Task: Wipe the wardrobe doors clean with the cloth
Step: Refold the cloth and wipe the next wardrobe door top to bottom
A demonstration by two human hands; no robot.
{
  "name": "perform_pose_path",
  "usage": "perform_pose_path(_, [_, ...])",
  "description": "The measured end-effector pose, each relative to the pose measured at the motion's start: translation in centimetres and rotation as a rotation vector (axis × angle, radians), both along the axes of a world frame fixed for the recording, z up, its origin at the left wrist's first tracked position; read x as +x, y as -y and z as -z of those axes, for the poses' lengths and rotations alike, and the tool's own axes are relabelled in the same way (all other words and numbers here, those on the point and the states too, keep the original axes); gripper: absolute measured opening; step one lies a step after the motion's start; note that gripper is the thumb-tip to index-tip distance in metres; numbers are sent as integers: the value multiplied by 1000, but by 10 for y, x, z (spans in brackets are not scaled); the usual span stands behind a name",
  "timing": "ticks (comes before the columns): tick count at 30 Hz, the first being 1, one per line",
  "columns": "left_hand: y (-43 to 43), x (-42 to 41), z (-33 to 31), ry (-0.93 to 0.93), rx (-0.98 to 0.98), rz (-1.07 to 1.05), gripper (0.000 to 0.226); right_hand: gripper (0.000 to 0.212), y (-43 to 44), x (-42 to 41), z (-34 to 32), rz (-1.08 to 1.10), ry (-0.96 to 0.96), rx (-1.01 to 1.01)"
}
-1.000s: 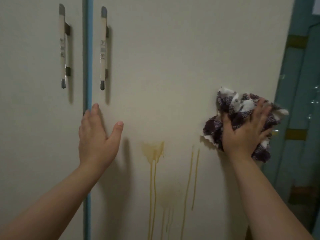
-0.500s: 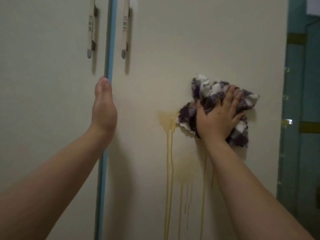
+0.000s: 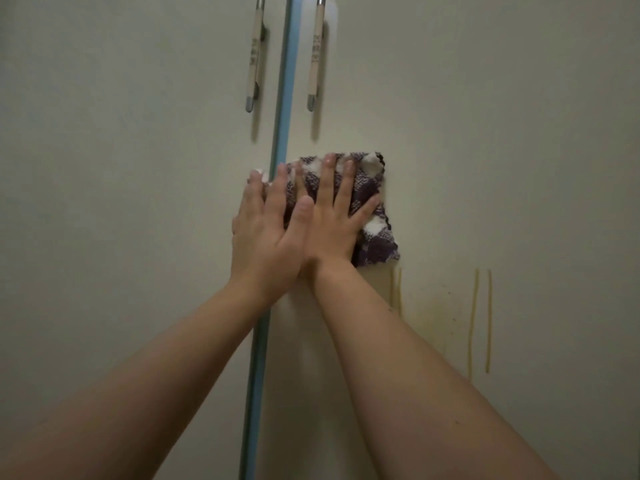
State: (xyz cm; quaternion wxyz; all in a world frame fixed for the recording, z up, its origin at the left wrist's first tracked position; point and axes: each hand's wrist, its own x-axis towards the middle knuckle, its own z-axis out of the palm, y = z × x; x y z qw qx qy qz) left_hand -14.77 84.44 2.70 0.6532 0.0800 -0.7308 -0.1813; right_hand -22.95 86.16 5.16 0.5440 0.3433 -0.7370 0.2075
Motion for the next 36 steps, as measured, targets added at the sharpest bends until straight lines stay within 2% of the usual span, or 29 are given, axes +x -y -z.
perform_pose_path(7, [-2,0,51,150,-147,-230,67,58,2,1,34,56,-71,27])
perform_pose_path(10, [-6,-10,55,147,-149,-185,68,61,-7,-9,40,67,-84,30])
perform_pose_path(13, [-15,-26,50,221,-143,-139,62,55,-27,-28,46,84,-48,-6])
perform_pose_path(18, [-52,-57,57,282,-270,-49,60,55,-80,-62,57,143,57,-68])
perform_pose_path(21, [-70,-67,61,241,-312,-23,64,68,-112,-79,61,127,117,-114])
perform_pose_path(24, [-67,-64,60,211,-237,-84,69,72,-144,-101,63,50,145,-247])
perform_pose_path(31, [-27,-42,62,196,79,-211,71,78,-223,-153,81,39,214,-445])
perform_pose_path(36, [-15,-28,73,168,120,-148,69,81,-238,-159,106,37,301,-554])
